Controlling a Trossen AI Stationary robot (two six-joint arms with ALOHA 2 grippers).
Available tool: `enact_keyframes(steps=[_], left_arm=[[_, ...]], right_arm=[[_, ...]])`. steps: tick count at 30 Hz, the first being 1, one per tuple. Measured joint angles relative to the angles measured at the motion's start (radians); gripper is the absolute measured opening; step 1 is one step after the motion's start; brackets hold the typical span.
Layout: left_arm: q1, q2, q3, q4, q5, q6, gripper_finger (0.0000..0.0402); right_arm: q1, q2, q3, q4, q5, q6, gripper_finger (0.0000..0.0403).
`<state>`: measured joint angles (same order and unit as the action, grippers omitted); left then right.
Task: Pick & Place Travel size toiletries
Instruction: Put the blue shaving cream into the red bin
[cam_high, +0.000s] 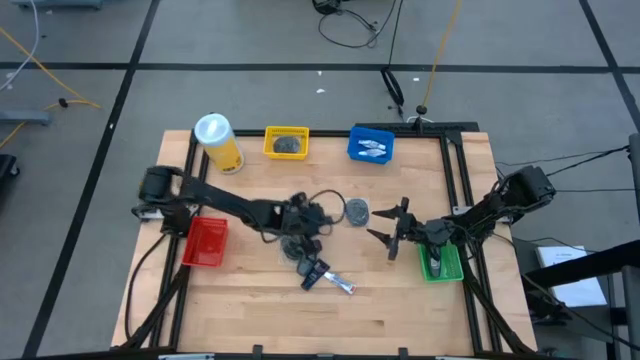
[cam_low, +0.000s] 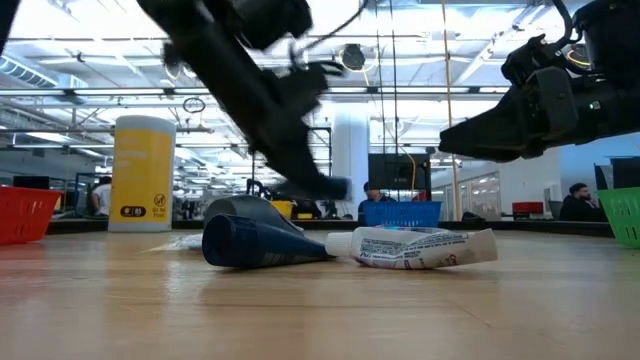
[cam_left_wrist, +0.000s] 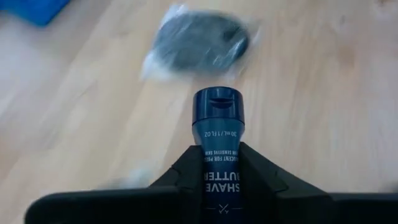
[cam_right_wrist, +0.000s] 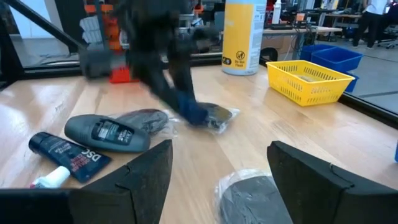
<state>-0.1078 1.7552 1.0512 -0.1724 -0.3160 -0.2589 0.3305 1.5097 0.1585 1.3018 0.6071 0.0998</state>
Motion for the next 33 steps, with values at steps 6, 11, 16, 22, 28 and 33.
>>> enact_keyframes(steps=[6, 11, 16, 22, 28, 33], left_arm=[[-0.007, -0.339, 0.002, -0.542, 0.106, -0.382, 0.0063], [-0.09, -0.505, -0.003, -0.995, 0.253, -0.858, 0.0063], [-0.234, -0.578, -0.039, -1.242, 0.314, -1.226, 0.0062], [-0.307, -0.592, -0.147, -1.252, 0.392, -1.441, 0.0062], [-0.317, -0.59, -0.303, -1.113, 0.46, -1.477, 0.0062], [-0.318, -0.583, -0.321, -1.107, 0.422, -1.509, 0.009]], right_arm=[[-0.001, 0.0, 0.0, -0.015, -0.001, 0.007, 0.0254], [-0.001, 0.0, 0.0, -0.021, -0.001, 0.011, 0.0254], [-0.001, 0.0, 0.0, -0.022, -0.005, 0.011, 0.0254], [-0.001, 0.0, 0.0, -0.021, -0.006, 0.011, 0.0254], [-0.001, 0.0, 0.0, -0.022, -0.01, 0.019, 0.0254], [-0.001, 0.0, 0.0, -0.021, -0.01, 0.019, 0.0254]])
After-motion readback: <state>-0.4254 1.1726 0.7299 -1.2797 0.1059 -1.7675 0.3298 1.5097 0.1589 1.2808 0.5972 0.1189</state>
